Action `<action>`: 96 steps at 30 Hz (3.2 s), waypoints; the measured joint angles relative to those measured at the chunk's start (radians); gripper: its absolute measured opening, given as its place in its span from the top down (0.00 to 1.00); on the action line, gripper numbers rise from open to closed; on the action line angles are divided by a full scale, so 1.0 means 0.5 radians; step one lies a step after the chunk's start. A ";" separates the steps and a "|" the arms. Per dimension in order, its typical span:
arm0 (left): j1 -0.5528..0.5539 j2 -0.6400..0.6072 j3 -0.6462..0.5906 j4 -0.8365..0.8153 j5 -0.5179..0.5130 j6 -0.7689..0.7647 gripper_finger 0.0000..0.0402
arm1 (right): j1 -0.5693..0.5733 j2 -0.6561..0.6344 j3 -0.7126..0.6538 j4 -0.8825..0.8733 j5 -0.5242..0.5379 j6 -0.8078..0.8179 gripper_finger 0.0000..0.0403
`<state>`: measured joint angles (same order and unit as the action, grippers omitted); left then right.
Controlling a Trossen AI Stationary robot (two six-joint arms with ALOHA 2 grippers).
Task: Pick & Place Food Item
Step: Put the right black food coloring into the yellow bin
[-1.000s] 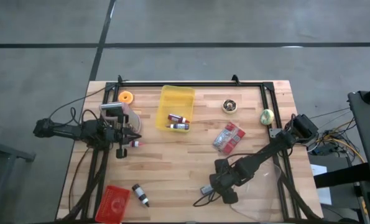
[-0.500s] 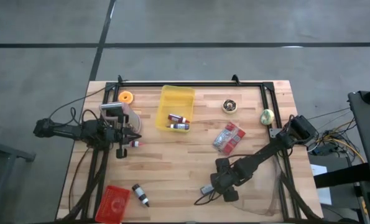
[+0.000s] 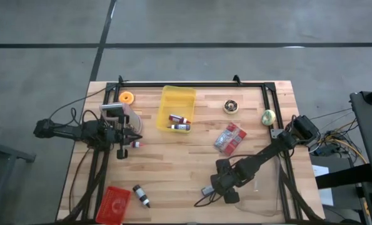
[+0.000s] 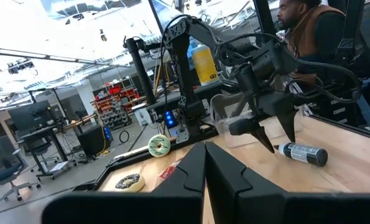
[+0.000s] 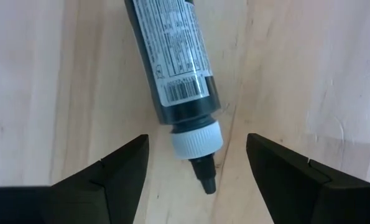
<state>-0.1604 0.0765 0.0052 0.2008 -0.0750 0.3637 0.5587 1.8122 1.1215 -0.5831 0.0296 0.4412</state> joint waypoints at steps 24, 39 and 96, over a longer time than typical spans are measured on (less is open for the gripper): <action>0.000 0.000 0.001 0.000 0.000 0.000 0.97 | -0.266 0.001 0.231 -0.340 -0.355 -0.633 0.34; 0.000 0.000 0.000 0.000 -0.001 0.000 0.97 | -0.344 0.115 0.232 -0.272 -0.639 -0.659 0.34; 0.001 0.000 0.000 -0.001 -0.001 0.000 0.97 | -0.348 0.306 0.223 -0.217 -0.681 -0.678 0.70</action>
<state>-0.1600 0.0765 0.0052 0.2005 -0.0753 0.3637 0.3847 1.9652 1.2327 -0.6918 -0.3111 0.1022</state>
